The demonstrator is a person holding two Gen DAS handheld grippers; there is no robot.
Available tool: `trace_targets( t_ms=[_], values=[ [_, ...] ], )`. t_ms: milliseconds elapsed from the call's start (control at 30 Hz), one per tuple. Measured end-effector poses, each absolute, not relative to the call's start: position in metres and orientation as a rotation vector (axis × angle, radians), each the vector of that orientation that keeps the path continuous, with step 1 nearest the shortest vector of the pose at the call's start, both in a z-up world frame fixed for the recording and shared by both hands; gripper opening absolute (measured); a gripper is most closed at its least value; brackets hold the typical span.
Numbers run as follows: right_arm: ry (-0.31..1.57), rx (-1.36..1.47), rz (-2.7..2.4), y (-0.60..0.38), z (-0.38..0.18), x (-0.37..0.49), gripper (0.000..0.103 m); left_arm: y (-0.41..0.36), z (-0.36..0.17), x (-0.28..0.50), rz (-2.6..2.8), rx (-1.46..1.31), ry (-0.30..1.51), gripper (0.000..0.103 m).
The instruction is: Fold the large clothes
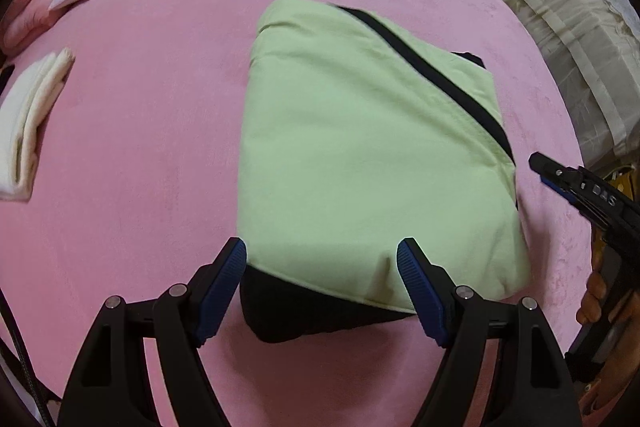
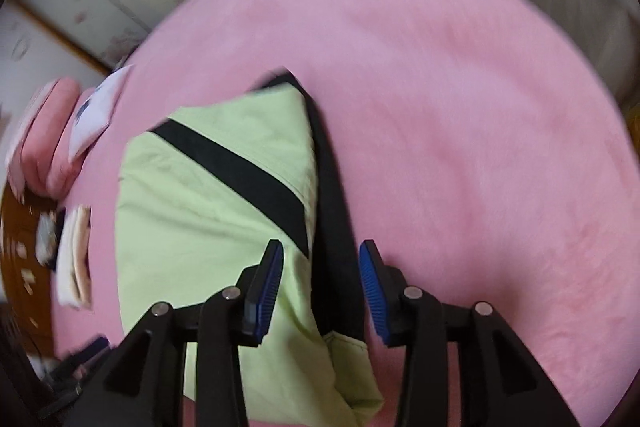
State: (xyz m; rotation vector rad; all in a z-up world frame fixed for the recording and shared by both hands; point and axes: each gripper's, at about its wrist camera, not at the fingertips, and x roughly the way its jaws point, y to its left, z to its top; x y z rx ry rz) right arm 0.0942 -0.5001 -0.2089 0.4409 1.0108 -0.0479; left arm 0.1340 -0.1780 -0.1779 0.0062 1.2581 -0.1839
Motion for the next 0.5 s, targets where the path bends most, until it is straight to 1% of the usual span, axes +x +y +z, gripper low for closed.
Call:
trace_targets(
  t_ms=[67,133,167,200,233,267,333,367,500],
  values=[
    [0.940,0.412,0.029,-0.489,-0.198,0.087,0.039,-0.185,-0.179,0.138,-0.196,0.032,1.253,0.073],
    [0.959,0.449,0.178,-0.475,-0.205,0.087,0.039,-0.191,-0.186,0.145,-0.207,0.056,1.269,0.055],
    [0.998,0.471,0.244,-0.467,-0.213,0.090,0.035,-0.193,-0.189,0.147,-0.207,0.062,1.279,0.051],
    [1.023,0.481,0.286,-0.459,-0.219,0.091,0.027,-0.194,-0.194,0.150,-0.202,0.066,1.291,0.042],
    [1.055,0.487,0.326,-0.451,-0.228,0.093,0.007,-0.195,-0.200,0.153,-0.193,0.068,1.308,0.037],
    [1.096,0.480,0.342,-0.442,-0.240,0.095,0.002,-0.192,-0.204,0.151,-0.190,0.068,1.314,0.037],
    [1.154,0.457,0.334,-0.432,-0.261,0.097,0.002,-0.191,-0.212,0.151,-0.185,0.087,1.315,0.037],
    [1.177,0.451,0.329,-0.430,-0.270,0.098,0.000,-0.190,-0.215,0.151,-0.197,0.100,1.317,0.037],
    [1.176,0.366,0.201,-0.445,-0.287,0.098,0.000,-0.200,-0.230,0.148,-0.218,0.165,1.353,0.037]
  ],
)
